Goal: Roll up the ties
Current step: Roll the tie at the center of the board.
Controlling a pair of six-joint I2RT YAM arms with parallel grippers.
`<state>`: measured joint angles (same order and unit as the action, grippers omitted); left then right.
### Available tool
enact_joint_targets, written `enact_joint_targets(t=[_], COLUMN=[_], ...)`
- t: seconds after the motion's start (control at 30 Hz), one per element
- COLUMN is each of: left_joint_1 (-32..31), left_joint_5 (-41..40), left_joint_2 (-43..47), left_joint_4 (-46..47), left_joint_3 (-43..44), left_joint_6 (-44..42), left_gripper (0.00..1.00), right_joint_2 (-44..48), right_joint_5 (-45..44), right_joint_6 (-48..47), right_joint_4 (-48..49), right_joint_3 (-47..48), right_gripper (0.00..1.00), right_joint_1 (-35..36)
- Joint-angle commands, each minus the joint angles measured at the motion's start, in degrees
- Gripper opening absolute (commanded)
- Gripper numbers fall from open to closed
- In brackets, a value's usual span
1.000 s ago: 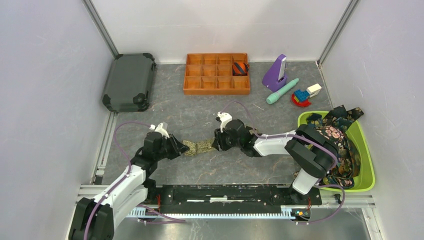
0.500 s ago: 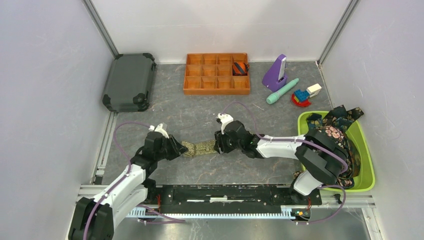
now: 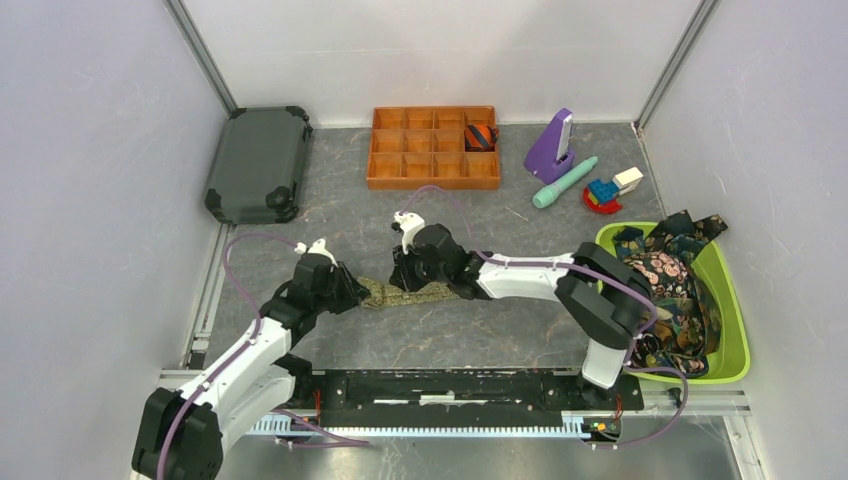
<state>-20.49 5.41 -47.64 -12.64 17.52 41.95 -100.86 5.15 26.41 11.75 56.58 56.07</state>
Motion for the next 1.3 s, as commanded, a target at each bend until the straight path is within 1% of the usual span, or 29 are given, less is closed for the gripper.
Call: enact_joint_targets(t=[0.0, 0.17, 0.5, 0.6, 0.83, 1.03, 1.27], left_joint_1=[-1.7, -3.9, -12.0, -14.0, -17.1, -18.9, -21.0], left_joint_5=[-5.9, -11.1, -22.3, -25.8, -30.8, -34.1, -37.9], left_joint_2=[-1.2, -3.4, -11.1, -13.2, -16.4, -18.8, -22.1], left_joint_4=[-3.8, -6.1, -11.1, -13.1, -15.9, -18.0, -20.1], left_joint_3=[4.3, 6.7, 13.3, 15.2, 18.1, 20.3, 22.9], left_joint_6=[-2.9, -3.3, -2.7, -2.3, -2.0, -2.0, -1.7], left_gripper=[0.14, 0.14, 0.13, 0.12, 0.12, 0.12, 0.11], right_joint_2=[-4.6, -8.5, -14.4, -14.8, -10.0, -2.2, 5.2], right_joint_5=[3.9, 6.2, 8.8, 8.9, 8.1, 8.1, 7.6], right_joint_6=[0.6, 1.9, 3.3, 3.2, 2.1, 1.6, 0.8], right_joint_4=[3.0, 5.0, 7.1, 6.8, 5.9, 6.0, 5.6], right_joint_3=[3.9, 5.7, 10.0, 9.9, 5.5, -1.7, -8.7], right_gripper=[0.22, 0.20, 0.19, 0.19, 0.20, 0.20, 0.21], right_joint_1=[0.7, 1.1, 1.5, 1.5, 0.2, -4.3, -7.9])
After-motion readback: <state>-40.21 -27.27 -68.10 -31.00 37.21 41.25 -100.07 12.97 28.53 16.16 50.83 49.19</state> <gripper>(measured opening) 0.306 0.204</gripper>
